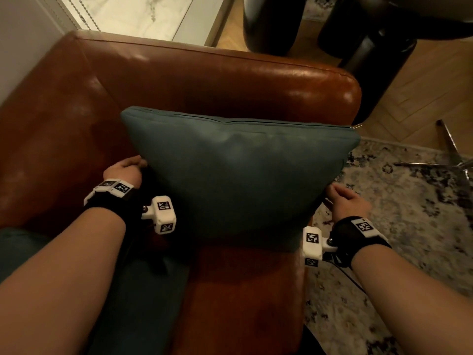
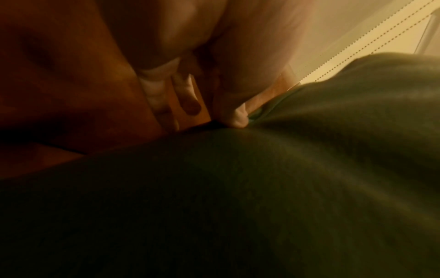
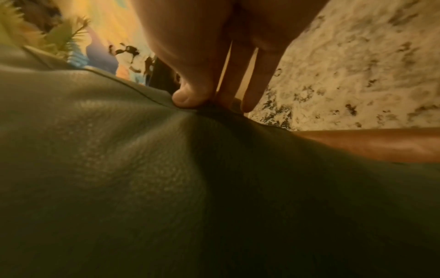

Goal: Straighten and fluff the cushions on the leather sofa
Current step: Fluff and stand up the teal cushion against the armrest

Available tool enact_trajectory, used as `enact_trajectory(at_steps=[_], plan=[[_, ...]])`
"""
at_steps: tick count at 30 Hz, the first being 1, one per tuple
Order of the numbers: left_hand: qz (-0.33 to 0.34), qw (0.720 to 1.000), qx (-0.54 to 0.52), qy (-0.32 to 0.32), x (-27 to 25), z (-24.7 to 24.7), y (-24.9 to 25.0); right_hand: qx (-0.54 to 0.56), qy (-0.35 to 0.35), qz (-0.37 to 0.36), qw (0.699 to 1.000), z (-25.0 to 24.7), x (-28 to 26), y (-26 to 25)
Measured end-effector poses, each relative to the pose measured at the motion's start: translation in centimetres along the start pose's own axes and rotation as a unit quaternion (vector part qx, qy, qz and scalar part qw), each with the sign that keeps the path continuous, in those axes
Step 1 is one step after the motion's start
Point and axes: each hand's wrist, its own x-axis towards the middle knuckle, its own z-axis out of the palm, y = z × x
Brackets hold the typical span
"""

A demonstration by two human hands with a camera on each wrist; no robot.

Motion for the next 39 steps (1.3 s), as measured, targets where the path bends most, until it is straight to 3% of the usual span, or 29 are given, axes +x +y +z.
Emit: enact_trajectory(at_steps=[5, 8, 14, 22, 25, 28, 32, 34, 36, 39], plan=[[0.013, 1.000, -0.005, 0.008, 0.1, 0.6, 1.3, 0.020, -0.013, -0.024, 0.999, -0.3, -0.2, 0.7], [0.016, 1.000, 0.002, 0.006, -0.1, 0.8, 0.5, 0.007, -0.072, -0.021, 0.997, -0.7, -0.2, 0.7], [0.017, 0.999, 0.034, -0.028, -1.1, 0.7, -1.5, -0.078, -0.195, 0.059, 0.976, -1.7, 0.0, 3.2], [0.007, 1.000, -0.018, 0.021, -0.1, 0.5, -1.9, -0.153, -0.049, 0.007, 0.987, 0.1, 0.8, 4.0], [0.007, 0.999, -0.020, 0.032, 0.7, 0.4, -2.0, -0.152, -0.025, -0.021, 0.988, -0.2, 1.7, 3.9], [0.012, 1.000, -0.022, 0.009, 1.0, 0.4, -2.2, -0.123, -0.046, -0.020, 0.991, -0.1, 1.6, 4.5], [0.003, 1.000, 0.028, -0.004, 0.7, 0.1, -3.2, -0.074, -0.106, 0.051, 0.990, -1.1, 1.0, 5.2], [-0.021, 0.997, 0.069, 0.001, 0.3, 0.5, -3.9, -0.085, -0.124, 0.091, 0.984, -1.4, 0.7, 5.6], [-0.056, 0.995, 0.071, -0.042, 0.3, 1.0, -4.6, -0.129, -0.162, 0.115, 0.971, -0.9, 0.2, 6.1], [-0.055, 0.975, 0.203, -0.072, 0.2, 1.7, -5.1, -0.161, -0.164, 0.126, 0.965, 0.4, -0.1, 6.7]])
